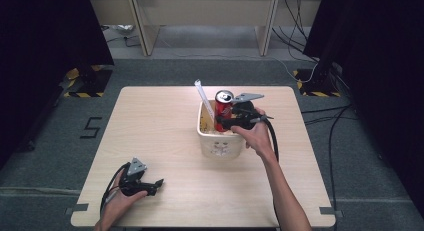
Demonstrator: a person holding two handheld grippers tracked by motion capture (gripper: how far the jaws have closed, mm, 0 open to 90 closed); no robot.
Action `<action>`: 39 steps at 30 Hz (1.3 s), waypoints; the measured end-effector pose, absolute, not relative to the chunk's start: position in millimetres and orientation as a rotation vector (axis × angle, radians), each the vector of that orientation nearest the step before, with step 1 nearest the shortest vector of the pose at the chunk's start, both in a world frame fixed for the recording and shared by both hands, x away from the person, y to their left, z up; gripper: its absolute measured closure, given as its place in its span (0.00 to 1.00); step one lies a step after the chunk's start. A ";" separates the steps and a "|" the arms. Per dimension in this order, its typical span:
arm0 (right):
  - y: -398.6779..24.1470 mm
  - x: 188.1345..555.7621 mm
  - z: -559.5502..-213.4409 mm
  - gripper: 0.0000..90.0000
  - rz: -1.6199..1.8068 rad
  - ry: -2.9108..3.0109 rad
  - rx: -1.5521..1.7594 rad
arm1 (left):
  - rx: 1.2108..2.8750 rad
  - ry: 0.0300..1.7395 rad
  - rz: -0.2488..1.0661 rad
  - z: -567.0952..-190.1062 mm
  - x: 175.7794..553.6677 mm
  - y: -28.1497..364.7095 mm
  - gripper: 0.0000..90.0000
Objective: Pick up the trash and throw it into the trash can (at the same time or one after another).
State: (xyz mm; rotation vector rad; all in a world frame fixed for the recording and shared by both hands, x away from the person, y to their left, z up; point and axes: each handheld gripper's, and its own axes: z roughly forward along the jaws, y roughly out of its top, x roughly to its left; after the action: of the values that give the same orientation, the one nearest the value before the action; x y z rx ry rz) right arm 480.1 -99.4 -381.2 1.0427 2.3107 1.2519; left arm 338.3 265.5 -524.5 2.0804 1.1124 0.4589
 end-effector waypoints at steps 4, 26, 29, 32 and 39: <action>-100.3 478.0 -378.5 0.27 1.272 2.310 1.041 | 2.083 1.111 0.456 -524.4 338.4 265.7 0.08; -155.7 466.1 -350.3 0.27 1.310 2.151 1.080 | 2.082 1.111 0.457 -524.5 338.4 265.6 0.08; -161.2 466.0 -349.8 0.28 1.303 2.140 1.095 | 2.082 1.111 0.458 -524.5 338.4 265.6 0.08; -166.5 465.4 -349.8 0.28 1.285 2.127 1.106 | 2.082 1.111 0.457 -524.5 338.4 265.6 0.08; -177.3 464.8 -354.3 0.28 1.258 2.110 1.130 | 2.083 1.111 0.457 -524.4 338.4 265.6 0.08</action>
State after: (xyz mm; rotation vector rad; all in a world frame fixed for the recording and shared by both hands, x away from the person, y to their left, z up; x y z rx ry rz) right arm 464.8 -177.3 -354.3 1.1299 2.1103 1.2577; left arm 338.4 265.6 -524.4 2.0827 1.1107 0.4573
